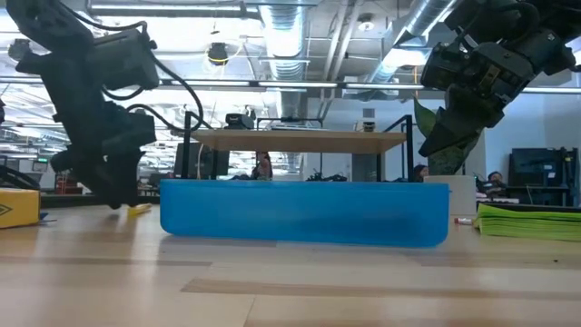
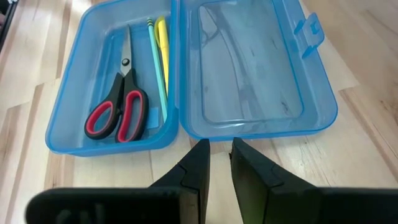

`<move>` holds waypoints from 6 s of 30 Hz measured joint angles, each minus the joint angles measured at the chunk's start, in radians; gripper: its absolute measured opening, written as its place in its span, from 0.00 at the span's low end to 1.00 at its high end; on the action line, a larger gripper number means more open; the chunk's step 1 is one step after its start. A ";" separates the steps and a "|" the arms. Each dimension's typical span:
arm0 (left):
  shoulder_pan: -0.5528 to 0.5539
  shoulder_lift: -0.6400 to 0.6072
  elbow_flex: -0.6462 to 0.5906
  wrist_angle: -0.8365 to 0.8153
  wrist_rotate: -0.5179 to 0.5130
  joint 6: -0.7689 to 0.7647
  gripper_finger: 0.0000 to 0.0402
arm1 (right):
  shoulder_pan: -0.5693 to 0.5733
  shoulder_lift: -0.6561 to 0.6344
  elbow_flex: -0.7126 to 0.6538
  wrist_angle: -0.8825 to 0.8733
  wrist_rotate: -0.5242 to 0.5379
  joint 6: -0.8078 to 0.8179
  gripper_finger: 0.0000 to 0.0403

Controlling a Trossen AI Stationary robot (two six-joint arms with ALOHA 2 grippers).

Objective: Pack school essentials
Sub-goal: Put the yellow pen into the blue supply box

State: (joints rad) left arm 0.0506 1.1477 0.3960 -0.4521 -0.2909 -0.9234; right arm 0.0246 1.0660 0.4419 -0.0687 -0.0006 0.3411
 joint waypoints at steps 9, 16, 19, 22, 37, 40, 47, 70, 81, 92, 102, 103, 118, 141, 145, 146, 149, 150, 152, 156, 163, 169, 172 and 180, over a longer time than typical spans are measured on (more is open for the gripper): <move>0.000 0.000 0.053 -0.002 0.002 0.007 0.50 | 0.000 0.000 0.000 -0.001 0.000 -0.002 0.22; 0.002 0.001 0.039 -0.035 -0.003 -0.064 0.50 | 0.000 0.000 0.000 -0.001 0.001 -0.002 0.22; 0.002 0.012 0.039 -0.015 -0.006 -0.085 0.50 | 0.000 0.000 0.000 -0.001 0.001 -0.002 0.22; 0.002 0.060 0.040 0.012 -0.005 -0.086 0.50 | 0.000 0.000 0.000 0.000 0.002 -0.003 0.22; -0.004 0.189 0.054 0.014 -0.019 -0.065 0.38 | 0.000 0.000 0.000 -0.002 0.002 -0.002 0.22; -0.007 0.172 0.053 -0.007 0.003 -0.057 0.28 | 0.000 0.000 0.000 -0.002 0.002 -0.002 0.22; -0.008 0.165 0.055 -0.015 0.026 -0.004 0.03 | 0.000 0.000 0.000 -0.002 0.002 -0.002 0.22; -0.163 0.170 0.294 -0.194 0.022 0.125 0.01 | 0.000 0.000 0.000 -0.005 0.001 0.001 0.22; -0.232 0.183 0.338 -0.114 -0.002 0.074 0.00 | 0.000 0.000 0.000 -0.005 0.001 0.001 0.22; -0.258 0.359 0.339 -0.085 0.022 -0.002 0.25 | 0.000 0.000 0.000 -0.001 0.001 0.000 0.22; -0.258 0.477 0.348 -0.069 0.055 -0.042 0.50 | 0.000 0.000 0.000 0.001 0.001 -0.002 0.22; -0.258 0.479 0.348 -0.072 0.053 -0.049 0.50 | 0.000 0.000 0.000 0.001 0.001 -0.002 0.22; -0.258 0.474 0.346 -0.055 0.062 -0.025 0.04 | 0.000 0.000 0.000 -0.001 0.001 0.000 0.22; -0.256 0.443 0.432 -0.241 -0.008 0.038 0.01 | 0.000 0.000 0.000 -0.001 0.001 -0.003 0.22; -0.256 0.443 0.432 -0.243 -0.008 0.047 0.00 | 0.000 0.000 0.000 -0.001 0.001 -0.002 0.22; -0.256 0.441 0.432 -0.242 -0.008 0.048 0.00 | 0.000 0.000 0.000 -0.001 0.001 -0.002 0.22; -0.257 0.434 0.436 -0.243 -0.008 0.048 0.00 | 0.000 0.000 0.000 -0.001 0.001 -0.002 0.22; -0.258 0.429 0.438 -0.250 -0.008 0.048 0.00 | 0.000 0.000 0.000 -0.001 0.001 -0.002 0.22; -0.262 0.420 0.447 -0.251 -0.010 0.053 0.00 | 0.000 0.000 0.000 -0.001 0.001 -0.002 0.22; -0.273 0.401 0.470 -0.249 -0.033 0.117 0.00 | 0.000 0.000 0.000 -0.001 0.001 -0.002 0.22; -0.284 0.409 0.506 -0.196 -0.023 0.398 0.03 | 0.000 0.000 0.000 0.000 0.001 -0.002 0.22; -0.229 0.409 0.490 -0.180 0.032 0.582 0.20 | 0.000 0.000 0.000 0.001 0.001 -0.002 0.22; -0.218 0.409 0.490 -0.150 0.058 0.688 0.29 | 0.000 0.000 0.000 0.001 0.001 -0.001 0.22; -0.194 0.409 0.490 -0.090 0.119 0.845 0.44 | 0.000 0.000 0.000 0.001 0.001 -0.001 0.22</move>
State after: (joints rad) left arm -0.1433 1.5570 0.8856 -0.5423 -0.1715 -0.0782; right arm 0.0246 1.0659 0.4416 -0.0673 0.0006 0.3401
